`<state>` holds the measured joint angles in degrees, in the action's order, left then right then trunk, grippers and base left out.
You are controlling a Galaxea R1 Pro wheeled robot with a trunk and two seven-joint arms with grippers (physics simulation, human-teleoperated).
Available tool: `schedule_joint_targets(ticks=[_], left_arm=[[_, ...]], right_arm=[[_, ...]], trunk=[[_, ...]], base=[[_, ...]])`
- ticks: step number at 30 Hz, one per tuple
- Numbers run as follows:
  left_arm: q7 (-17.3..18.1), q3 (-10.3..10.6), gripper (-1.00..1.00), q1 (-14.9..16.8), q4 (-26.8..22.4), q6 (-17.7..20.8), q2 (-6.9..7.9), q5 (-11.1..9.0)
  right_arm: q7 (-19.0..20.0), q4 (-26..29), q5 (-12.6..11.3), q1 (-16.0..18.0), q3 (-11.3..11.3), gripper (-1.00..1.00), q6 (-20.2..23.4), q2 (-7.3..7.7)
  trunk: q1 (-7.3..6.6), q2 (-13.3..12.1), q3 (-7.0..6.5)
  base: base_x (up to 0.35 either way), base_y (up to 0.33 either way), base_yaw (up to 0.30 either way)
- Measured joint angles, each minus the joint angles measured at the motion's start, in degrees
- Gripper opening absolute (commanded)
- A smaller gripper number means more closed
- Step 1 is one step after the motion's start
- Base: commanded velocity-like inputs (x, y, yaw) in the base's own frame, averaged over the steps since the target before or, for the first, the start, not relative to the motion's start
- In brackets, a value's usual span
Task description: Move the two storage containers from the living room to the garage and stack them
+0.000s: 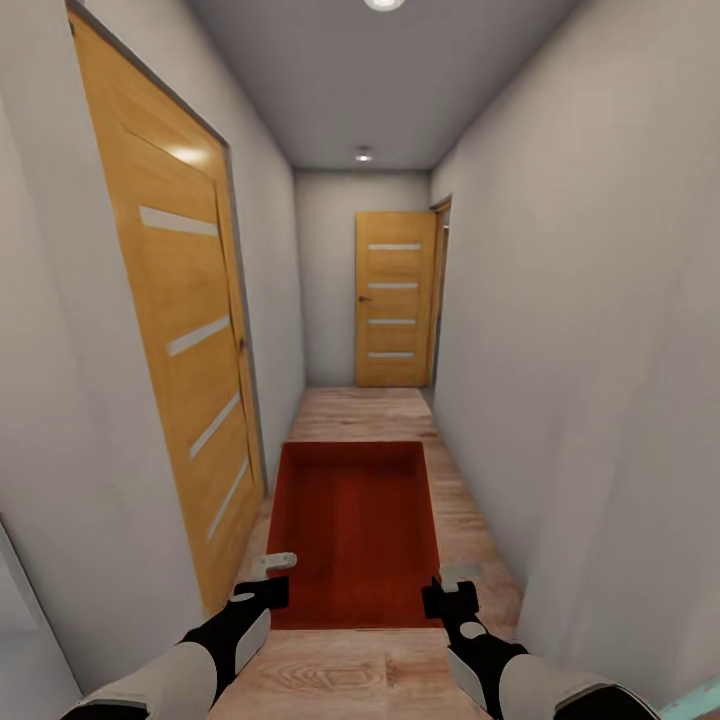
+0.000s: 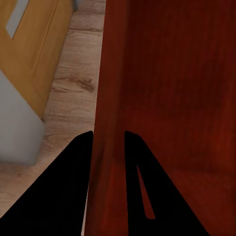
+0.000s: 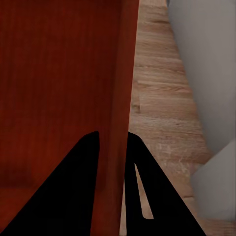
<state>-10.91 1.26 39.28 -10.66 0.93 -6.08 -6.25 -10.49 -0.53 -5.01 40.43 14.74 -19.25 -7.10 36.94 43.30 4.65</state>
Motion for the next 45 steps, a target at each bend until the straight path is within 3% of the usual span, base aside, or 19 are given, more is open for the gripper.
schedule_joint_targets(ticks=[45], left_arm=[[0.0,0.0,-1.00,0.0,0.0,0.0,0.00,0.0]], right_arm=[[0.0,0.0,0.0,0.0,0.0,-1.00,0.0,0.00]], trunk=[[0.00,0.0,0.00]], base=[[0.322,-0.001,0.000]])
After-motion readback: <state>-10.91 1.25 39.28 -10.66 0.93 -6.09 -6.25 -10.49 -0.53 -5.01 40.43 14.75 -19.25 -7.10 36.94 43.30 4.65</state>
